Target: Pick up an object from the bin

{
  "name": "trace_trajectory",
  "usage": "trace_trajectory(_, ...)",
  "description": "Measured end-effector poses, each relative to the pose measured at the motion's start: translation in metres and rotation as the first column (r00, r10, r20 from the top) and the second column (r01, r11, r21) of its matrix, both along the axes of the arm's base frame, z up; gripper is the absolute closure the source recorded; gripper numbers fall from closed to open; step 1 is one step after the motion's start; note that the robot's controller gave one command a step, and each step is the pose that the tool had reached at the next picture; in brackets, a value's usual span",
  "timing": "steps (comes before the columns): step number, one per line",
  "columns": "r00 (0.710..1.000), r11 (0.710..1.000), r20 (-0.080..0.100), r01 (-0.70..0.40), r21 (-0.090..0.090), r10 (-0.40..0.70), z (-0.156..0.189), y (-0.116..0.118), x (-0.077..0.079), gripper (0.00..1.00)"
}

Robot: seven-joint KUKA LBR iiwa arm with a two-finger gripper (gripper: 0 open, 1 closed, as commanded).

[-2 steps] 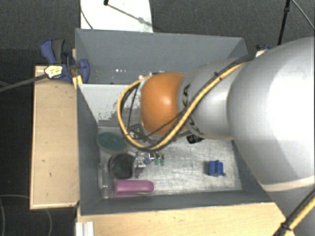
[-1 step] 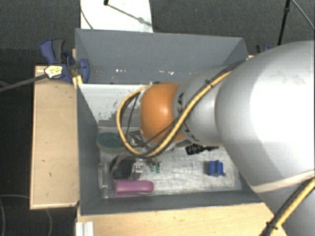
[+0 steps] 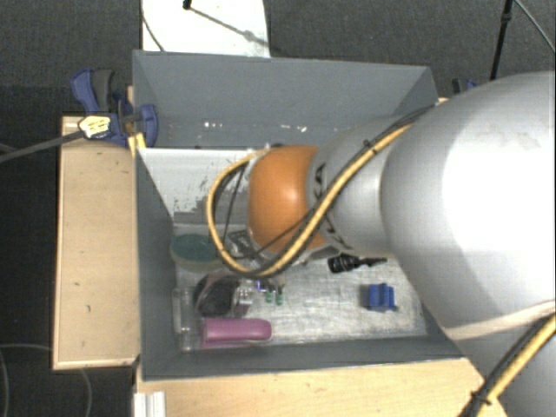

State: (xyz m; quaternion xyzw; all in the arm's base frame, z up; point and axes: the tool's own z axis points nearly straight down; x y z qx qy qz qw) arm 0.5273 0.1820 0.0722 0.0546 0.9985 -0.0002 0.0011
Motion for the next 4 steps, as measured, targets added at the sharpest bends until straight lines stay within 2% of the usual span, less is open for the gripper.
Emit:
trace_trajectory(1,1.0,1.0,0.003,0.002,0.0,-0.002,0.001,-0.001,0.001,1.0)
trace_trajectory(2,1.0,1.0,0.0,0.005,0.001,-0.005,0.014,-0.001,0.001,1.0)
trace_trajectory(4,1.0,1.0,0.004,-0.002,0.003,0.002,0.13,0.0,0.004,1.0)
